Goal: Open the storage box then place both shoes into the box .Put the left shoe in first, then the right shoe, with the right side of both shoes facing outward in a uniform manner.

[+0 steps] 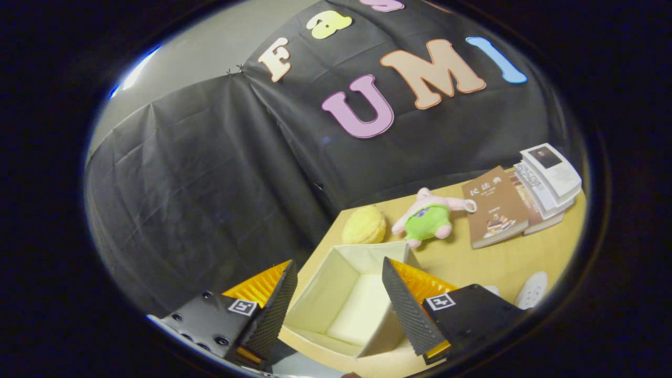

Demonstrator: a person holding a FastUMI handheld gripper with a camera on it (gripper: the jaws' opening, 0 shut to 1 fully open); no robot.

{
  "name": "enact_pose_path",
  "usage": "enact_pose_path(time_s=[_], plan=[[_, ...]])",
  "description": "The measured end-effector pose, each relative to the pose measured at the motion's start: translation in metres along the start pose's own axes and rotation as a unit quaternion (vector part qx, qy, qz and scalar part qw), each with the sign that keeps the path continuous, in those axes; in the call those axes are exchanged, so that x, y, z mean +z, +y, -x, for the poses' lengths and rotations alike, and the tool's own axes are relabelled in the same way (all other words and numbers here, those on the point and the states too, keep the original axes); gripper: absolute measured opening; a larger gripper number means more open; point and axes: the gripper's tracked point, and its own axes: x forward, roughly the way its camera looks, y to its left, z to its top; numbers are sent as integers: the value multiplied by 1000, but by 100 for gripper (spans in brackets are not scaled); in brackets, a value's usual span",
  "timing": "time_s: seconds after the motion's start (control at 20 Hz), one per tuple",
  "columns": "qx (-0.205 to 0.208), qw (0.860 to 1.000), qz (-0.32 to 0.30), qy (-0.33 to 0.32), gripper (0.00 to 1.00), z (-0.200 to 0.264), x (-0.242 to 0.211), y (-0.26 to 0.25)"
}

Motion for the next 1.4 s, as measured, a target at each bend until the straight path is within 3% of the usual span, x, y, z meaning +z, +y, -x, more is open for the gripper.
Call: enact_pose_path(time_s=[0.5, 0.8, 1.1, 1.4], plan=[[-89, 995, 52, 7, 100, 42, -10, -108], [-141, 984, 91, 54, 100, 63, -47, -171], [-148, 977, 96, 121, 100, 67, -90, -207], [-137, 960, 126, 210, 100, 68, -147, -228]])
